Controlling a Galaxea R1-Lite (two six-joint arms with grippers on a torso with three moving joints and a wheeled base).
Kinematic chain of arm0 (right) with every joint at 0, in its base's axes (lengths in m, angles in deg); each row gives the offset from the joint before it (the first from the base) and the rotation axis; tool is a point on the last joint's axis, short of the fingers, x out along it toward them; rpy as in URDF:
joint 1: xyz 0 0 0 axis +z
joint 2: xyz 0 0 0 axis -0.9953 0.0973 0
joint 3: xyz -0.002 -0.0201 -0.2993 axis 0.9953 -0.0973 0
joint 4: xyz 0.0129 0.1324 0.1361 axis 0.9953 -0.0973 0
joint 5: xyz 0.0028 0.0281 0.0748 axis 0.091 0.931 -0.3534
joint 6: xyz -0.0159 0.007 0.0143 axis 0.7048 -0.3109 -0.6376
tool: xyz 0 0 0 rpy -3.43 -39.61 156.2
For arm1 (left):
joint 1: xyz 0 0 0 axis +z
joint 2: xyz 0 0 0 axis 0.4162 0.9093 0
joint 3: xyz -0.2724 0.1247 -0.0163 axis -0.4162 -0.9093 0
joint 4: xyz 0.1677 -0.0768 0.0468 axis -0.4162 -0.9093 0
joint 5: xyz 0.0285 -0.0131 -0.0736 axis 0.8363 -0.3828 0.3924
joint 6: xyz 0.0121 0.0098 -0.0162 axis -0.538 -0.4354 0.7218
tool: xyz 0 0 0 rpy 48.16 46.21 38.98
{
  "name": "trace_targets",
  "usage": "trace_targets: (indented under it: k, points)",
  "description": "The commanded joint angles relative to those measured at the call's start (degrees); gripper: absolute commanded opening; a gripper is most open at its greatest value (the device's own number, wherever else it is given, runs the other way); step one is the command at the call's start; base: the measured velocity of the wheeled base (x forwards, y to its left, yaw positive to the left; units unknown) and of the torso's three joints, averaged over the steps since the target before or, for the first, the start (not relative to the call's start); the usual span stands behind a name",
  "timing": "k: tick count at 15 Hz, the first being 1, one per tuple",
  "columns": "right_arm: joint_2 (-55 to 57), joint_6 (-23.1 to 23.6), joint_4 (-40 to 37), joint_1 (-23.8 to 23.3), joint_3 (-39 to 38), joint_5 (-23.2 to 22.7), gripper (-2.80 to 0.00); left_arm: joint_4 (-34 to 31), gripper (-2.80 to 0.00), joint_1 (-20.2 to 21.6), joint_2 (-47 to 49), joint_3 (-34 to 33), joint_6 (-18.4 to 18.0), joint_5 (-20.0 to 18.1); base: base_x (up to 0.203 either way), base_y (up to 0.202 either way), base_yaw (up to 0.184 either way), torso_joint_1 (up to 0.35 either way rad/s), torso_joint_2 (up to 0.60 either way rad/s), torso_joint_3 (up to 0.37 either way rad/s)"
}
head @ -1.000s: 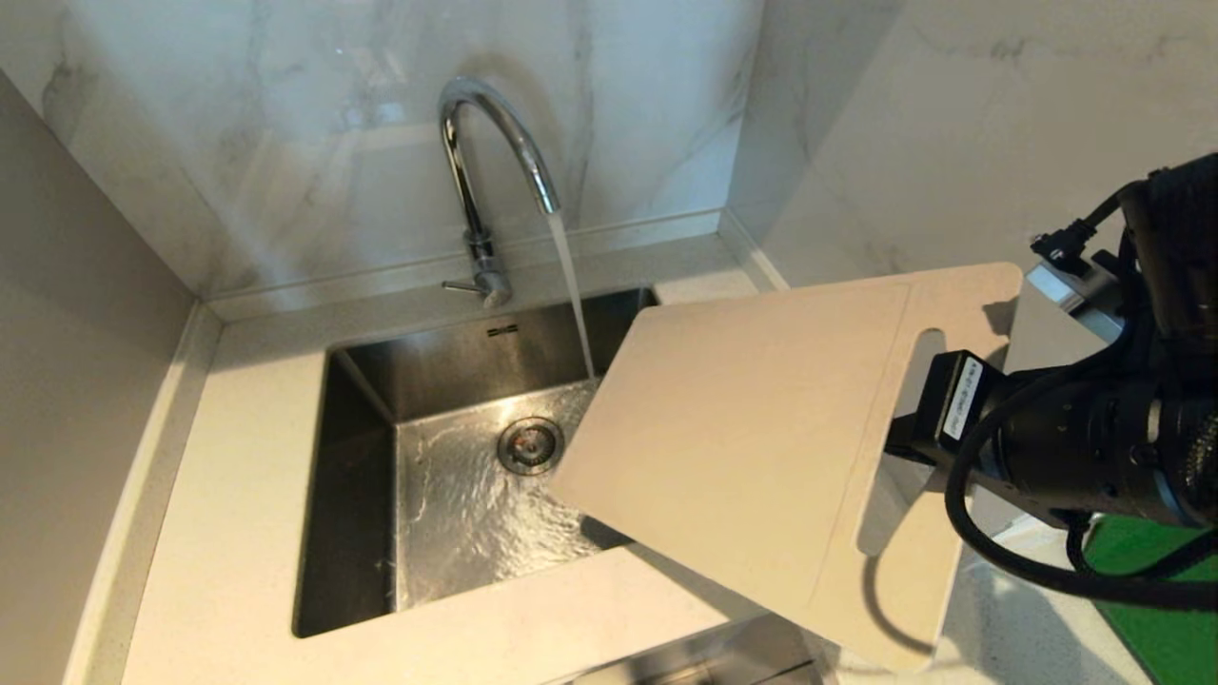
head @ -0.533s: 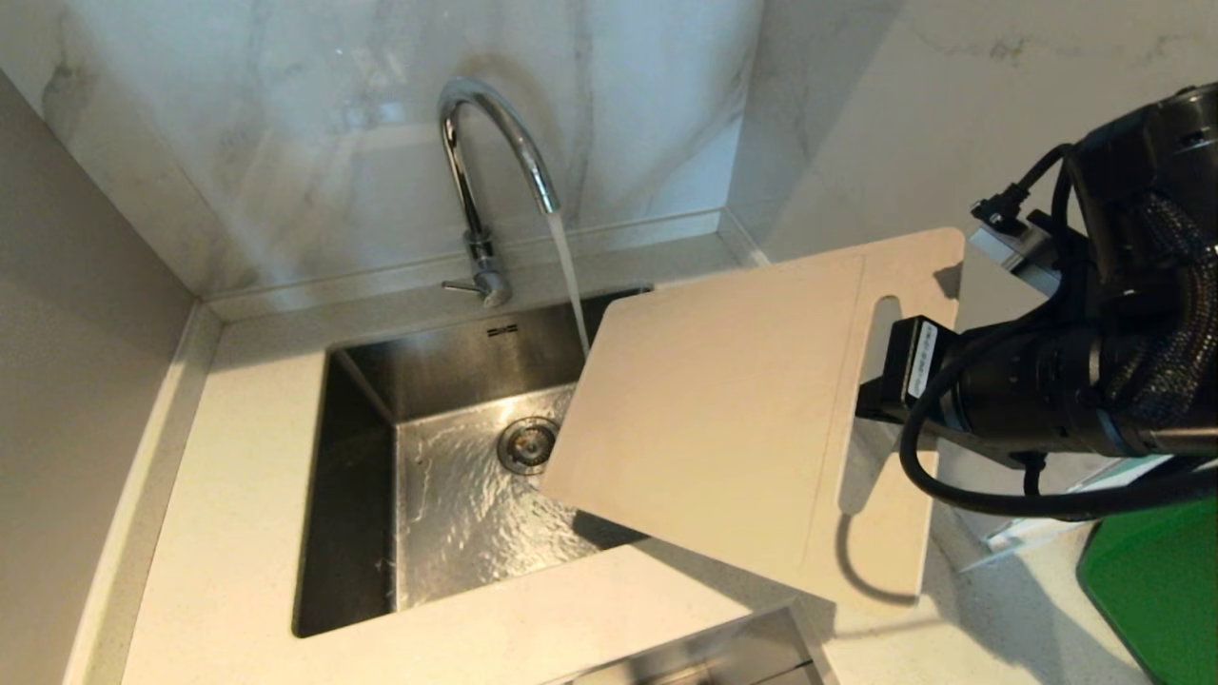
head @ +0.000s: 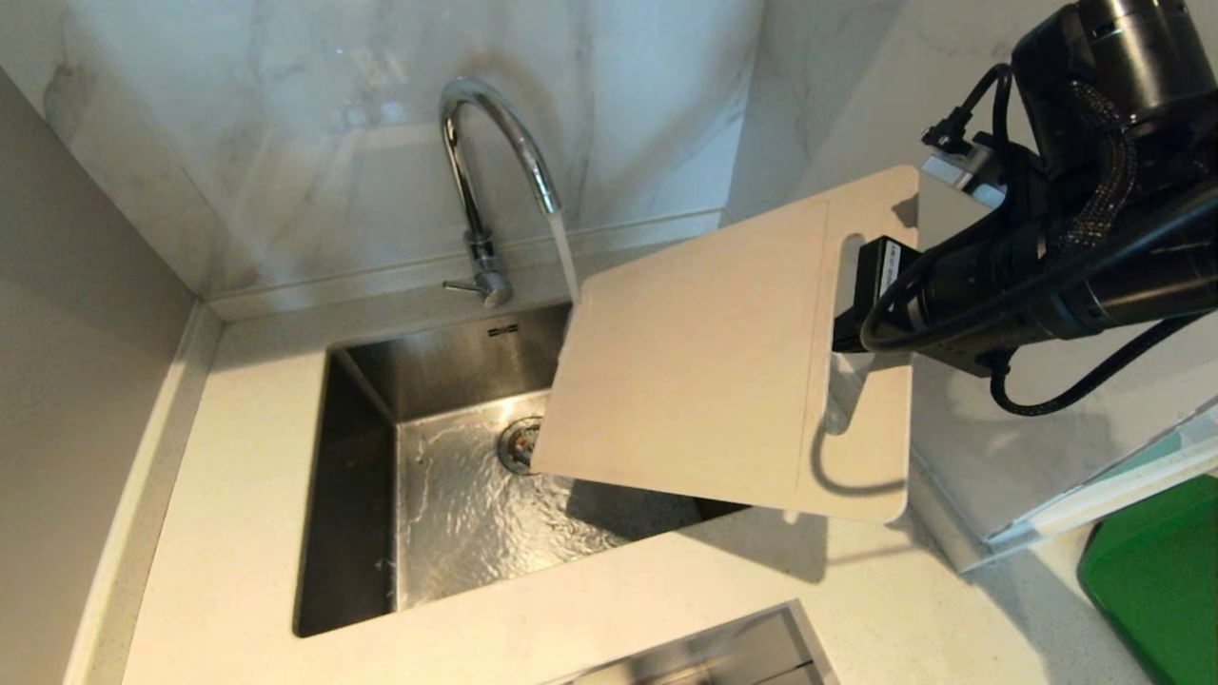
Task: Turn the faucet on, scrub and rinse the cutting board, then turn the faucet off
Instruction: Turn off the tap
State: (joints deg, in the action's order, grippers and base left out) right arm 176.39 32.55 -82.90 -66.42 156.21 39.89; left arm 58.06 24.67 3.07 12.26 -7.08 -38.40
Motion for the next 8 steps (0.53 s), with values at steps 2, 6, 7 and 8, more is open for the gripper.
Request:
trace_targets:
  k: [2, 6, 7, 8]
  points:
    - [6.2, -0.06, -6.61, -3.54, 9.3, -5.75, -2.8, 0.05, -2.8, 0.01, 0.05, -0.02, 0.04, 0.08, 0.0, 0.0, 0.0, 0.0, 0.0, 0.0]
    - [10.01, 1.49, -11.6, -4.28, 13.6, -8.69, -2.8, 0.05, -2.8, 0.01, 0.05, -0.03, 0.04, 0.05, 0.0, 0.0, 0.0, 0.0, 0.0, 0.0]
    - [10.44, 1.68, -11.8, -4.28, 14.21, -9.45, -2.8, 0.05, -2.8, 0.01, 0.05, 0.0, 0.04, 0.01, 0.0, 0.0, 0.0, 0.0, 0.0, 0.0]
    - [10.61, 1.75, -11.85, -4.28, 14.74, -11.26, -2.8, 0.05, -2.8, 0.01, 0.05, -0.03, 0.04, 0.06, 0.0, 0.0, 0.0, 0.0, 0.0, 0.0]
